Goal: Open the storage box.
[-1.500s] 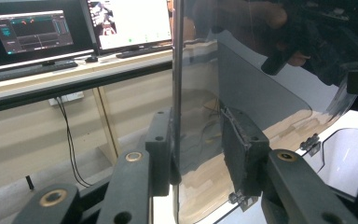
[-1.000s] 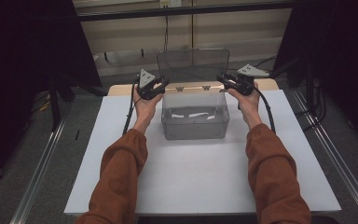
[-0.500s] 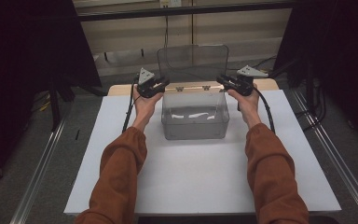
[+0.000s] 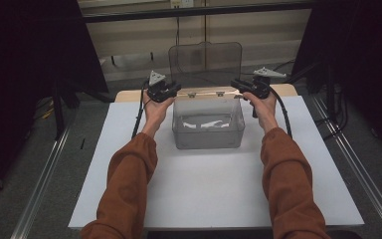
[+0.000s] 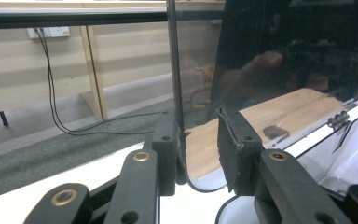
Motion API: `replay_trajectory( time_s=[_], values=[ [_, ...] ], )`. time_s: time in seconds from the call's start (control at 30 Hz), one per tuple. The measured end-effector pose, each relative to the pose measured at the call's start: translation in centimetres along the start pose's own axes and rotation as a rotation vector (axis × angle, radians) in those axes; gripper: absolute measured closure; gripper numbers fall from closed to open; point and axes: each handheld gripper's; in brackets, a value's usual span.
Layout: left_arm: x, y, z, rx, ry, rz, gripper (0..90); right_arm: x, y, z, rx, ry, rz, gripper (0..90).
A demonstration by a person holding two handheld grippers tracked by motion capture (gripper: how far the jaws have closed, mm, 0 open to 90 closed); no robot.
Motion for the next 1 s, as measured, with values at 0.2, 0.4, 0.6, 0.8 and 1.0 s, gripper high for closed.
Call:
replay_trajectory(
  time_s=[0.2,0.4,0.6,0.8,1.0],
  values=[
    [0.0,-0.09,-0.2,-0.012,0.024,-0.013,69.6,0.09,-0.18,0.09,0.001,-0.044,-0.009,74.2],
    [-0.15,-0.25,-0.36,-0.014,0.03,-0.025,69.6,-0.14,-0.3,0.22,0.007,-0.056,-0.032,74.4],
    [-0.07,-0.35,-0.49,-0.018,0.049,-0.04,69.5,-0.15,-0.48,0.4,0.013,-0.089,-0.037,74.4],
    [0.26,-0.59,-0.64,-0.017,0.074,-0.075,68.4,0.07,-0.67,0.56,0.016,-0.148,-0.06,74.3],
    [0.41,-0.7,-0.71,-0.021,0.091,-0.098,67.5,0.38,-0.81,0.68,0.017,-0.163,-0.09,73.8]
  ],
)
Point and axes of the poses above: each handheld gripper's, and its own axes: y roughly backward along the jaws, x roughly out of its top, z roughly to its right, and after that the axes turned 7 degrees about -z, right-handed
